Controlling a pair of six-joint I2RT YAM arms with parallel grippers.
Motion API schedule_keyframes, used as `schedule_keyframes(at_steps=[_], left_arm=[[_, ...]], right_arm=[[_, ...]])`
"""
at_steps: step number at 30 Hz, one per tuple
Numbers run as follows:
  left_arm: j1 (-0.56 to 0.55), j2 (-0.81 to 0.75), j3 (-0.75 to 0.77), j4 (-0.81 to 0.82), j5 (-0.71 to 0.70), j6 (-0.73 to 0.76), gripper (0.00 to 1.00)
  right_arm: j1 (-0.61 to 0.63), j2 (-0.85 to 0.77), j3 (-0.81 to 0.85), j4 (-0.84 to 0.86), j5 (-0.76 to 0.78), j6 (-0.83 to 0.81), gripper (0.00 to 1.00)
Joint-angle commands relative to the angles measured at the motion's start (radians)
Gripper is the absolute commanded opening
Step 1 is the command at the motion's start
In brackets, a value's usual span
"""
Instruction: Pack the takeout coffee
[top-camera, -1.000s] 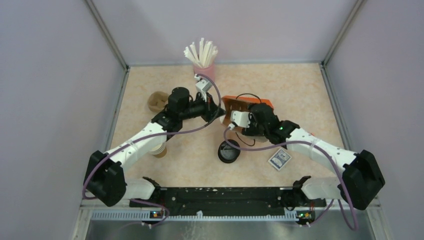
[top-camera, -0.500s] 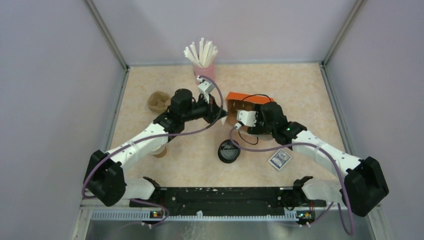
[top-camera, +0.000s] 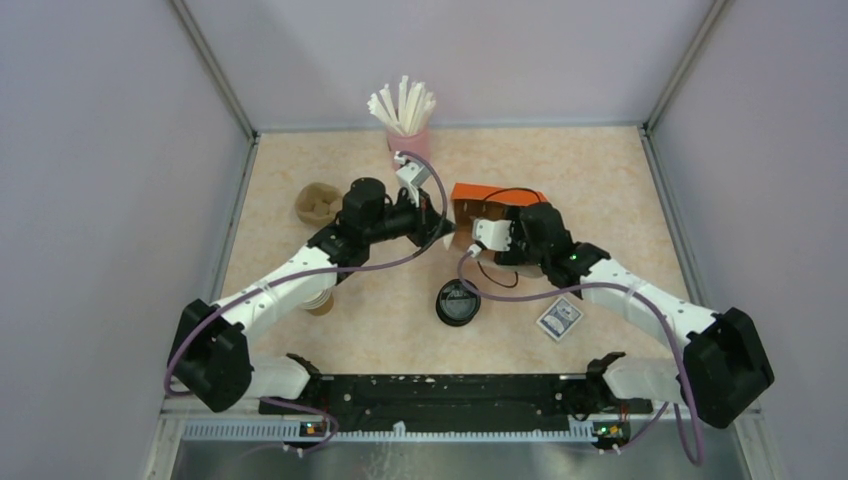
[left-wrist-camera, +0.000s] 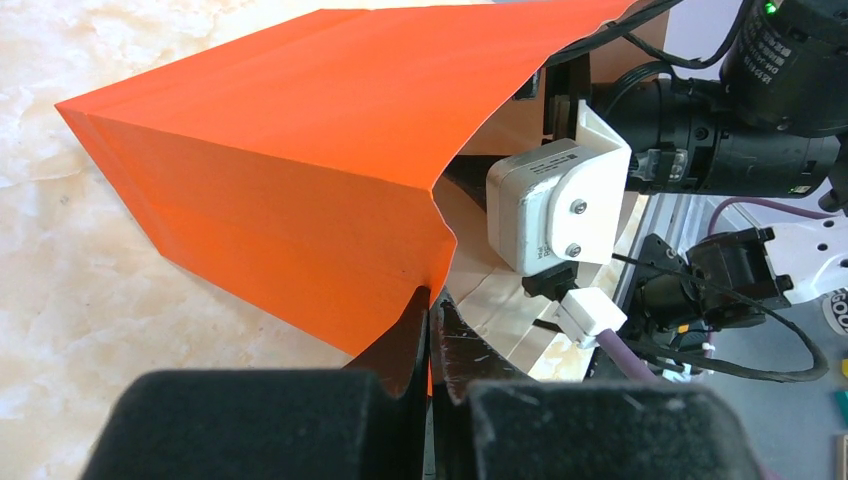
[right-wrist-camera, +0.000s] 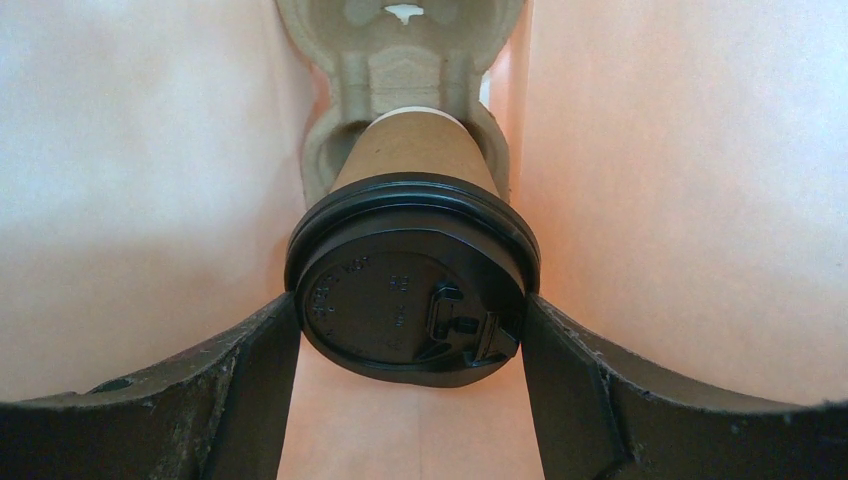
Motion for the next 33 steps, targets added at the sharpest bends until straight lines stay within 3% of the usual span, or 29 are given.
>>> schedule_keyframes(at_steps=[1, 33], left_arm=[[-0.008, 0.002, 0.033, 0.056, 0.009, 0.004, 0.0], [-0.013, 0.011, 0.035, 0.064, 0.014, -0.006, 0.0]], right_arm=[[-0.01, -0.045, 0.027, -0.053, 0.04, -0.017, 0.68], [0.016, -0.048, 0.013, -0.152, 0.134, -0.06, 0.67]])
